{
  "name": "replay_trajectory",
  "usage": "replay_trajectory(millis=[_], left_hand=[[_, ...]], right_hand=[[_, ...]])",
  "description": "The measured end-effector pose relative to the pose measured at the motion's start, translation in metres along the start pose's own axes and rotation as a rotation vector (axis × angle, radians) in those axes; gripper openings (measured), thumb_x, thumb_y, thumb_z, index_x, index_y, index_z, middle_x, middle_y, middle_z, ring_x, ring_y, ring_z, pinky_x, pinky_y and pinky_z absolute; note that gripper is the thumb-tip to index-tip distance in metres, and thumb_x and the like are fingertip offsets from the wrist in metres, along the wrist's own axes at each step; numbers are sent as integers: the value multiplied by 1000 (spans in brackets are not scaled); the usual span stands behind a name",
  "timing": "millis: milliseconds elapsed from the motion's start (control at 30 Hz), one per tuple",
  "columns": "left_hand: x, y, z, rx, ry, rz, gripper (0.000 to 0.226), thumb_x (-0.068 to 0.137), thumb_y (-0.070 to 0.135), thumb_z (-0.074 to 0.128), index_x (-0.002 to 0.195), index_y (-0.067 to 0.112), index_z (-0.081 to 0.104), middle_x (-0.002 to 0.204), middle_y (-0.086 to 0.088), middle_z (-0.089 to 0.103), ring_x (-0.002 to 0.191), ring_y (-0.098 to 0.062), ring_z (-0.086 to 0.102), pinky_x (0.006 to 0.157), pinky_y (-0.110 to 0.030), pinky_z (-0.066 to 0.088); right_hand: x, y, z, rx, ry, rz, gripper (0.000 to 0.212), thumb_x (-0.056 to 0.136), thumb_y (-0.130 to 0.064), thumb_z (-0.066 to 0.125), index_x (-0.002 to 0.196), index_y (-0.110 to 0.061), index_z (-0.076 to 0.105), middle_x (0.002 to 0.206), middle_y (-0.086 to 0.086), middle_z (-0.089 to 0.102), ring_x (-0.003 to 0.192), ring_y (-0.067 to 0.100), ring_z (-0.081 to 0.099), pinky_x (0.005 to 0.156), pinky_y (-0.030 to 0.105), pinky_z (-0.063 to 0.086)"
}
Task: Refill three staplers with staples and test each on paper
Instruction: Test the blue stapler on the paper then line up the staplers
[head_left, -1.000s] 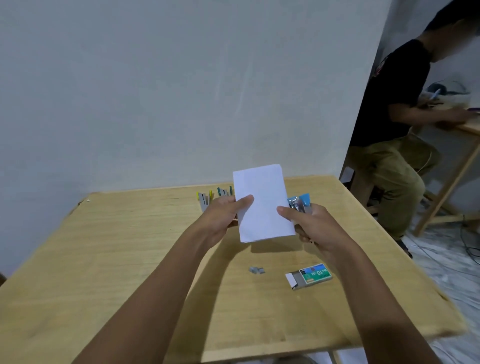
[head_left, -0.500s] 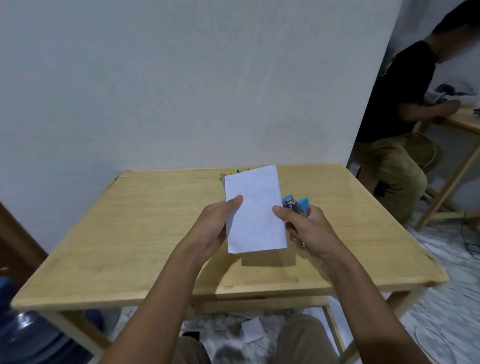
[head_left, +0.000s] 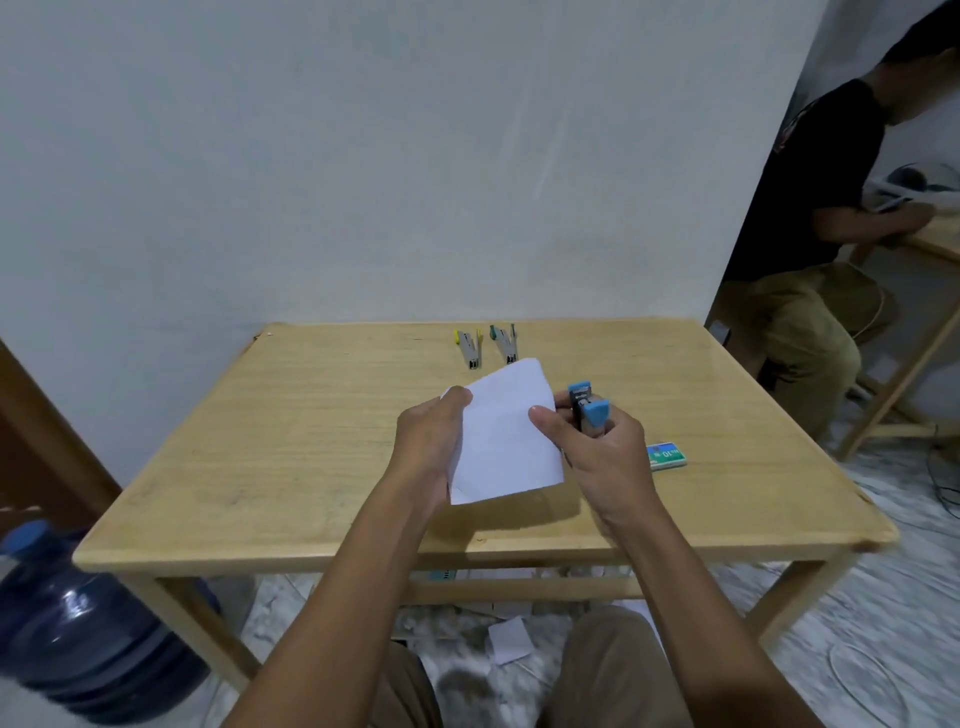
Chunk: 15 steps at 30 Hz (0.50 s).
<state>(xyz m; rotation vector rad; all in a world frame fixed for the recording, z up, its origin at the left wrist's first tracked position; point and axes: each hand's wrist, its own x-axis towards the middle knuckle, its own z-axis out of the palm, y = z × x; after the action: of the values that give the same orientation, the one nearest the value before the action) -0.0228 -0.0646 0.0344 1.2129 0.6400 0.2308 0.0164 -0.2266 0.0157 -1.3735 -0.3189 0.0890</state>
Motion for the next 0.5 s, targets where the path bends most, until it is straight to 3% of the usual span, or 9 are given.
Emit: replay_trajectory(millis=[67, 133, 233, 300, 367, 433, 500], left_hand=[[1, -2, -1, 74, 60, 24, 21, 86, 27, 67, 79, 9, 56, 76, -8, 66, 53, -23, 61, 44, -22, 46], [5, -5, -7, 223, 122, 163, 27, 85, 29, 68, 79, 16, 45, 73, -5, 55, 58, -20, 51, 44, -19, 37], [7, -1, -15, 458, 39, 422, 23, 91, 31, 63, 111, 31, 50, 78, -1, 51, 63, -12, 54, 48, -15, 41], [9, 2, -22, 733, -44, 525, 30, 95, 34, 58, 124, 40, 53, 108, 0, 45, 103, -15, 54, 77, -20, 46], [8, 7, -27, 944, -116, 644, 34, 94, 38, 57, 127, 45, 55, 142, 2, 27, 135, -17, 26, 108, -36, 30], [2, 12, -30, 1053, -252, 735, 47, 86, 52, 57, 133, 51, 49, 158, 12, 15, 142, -5, 11, 115, -41, 9], [-1, 13, -30, 1164, -323, 774, 64, 77, 66, 57, 137, 54, 41, 159, 19, 21, 143, -3, 15, 114, -38, 7]], right_hand=[[-2, 3, 3, -17, 69, -22, 29, 73, -28, 87, 95, -33, 69, 85, -8, 75, 81, 10, 73, 61, 21, 55], [-2, 4, 3, -10, 91, -6, 40, 68, -34, 88, 101, -34, 66, 88, -7, 75, 82, 10, 73, 60, 22, 56], [-1, 7, 2, 28, 56, 31, 36, 70, -35, 85, 103, -30, 70, 89, -3, 77, 86, 13, 74, 63, 24, 57], [0, 7, 1, 39, 34, 71, 30, 76, -28, 84, 104, -29, 73, 91, 0, 77, 89, 15, 74, 66, 27, 59], [0, 8, 1, 50, 16, 96, 26, 78, -25, 83, 103, -29, 74, 92, 3, 77, 89, 17, 74, 67, 29, 60], [0, 7, 1, 68, -7, 103, 25, 78, -24, 83, 101, -29, 76, 92, 6, 77, 90, 19, 75, 67, 29, 60], [0, 5, 2, 71, -34, 109, 25, 74, -28, 85, 98, -30, 77, 93, 6, 77, 90, 21, 75, 69, 32, 61]])
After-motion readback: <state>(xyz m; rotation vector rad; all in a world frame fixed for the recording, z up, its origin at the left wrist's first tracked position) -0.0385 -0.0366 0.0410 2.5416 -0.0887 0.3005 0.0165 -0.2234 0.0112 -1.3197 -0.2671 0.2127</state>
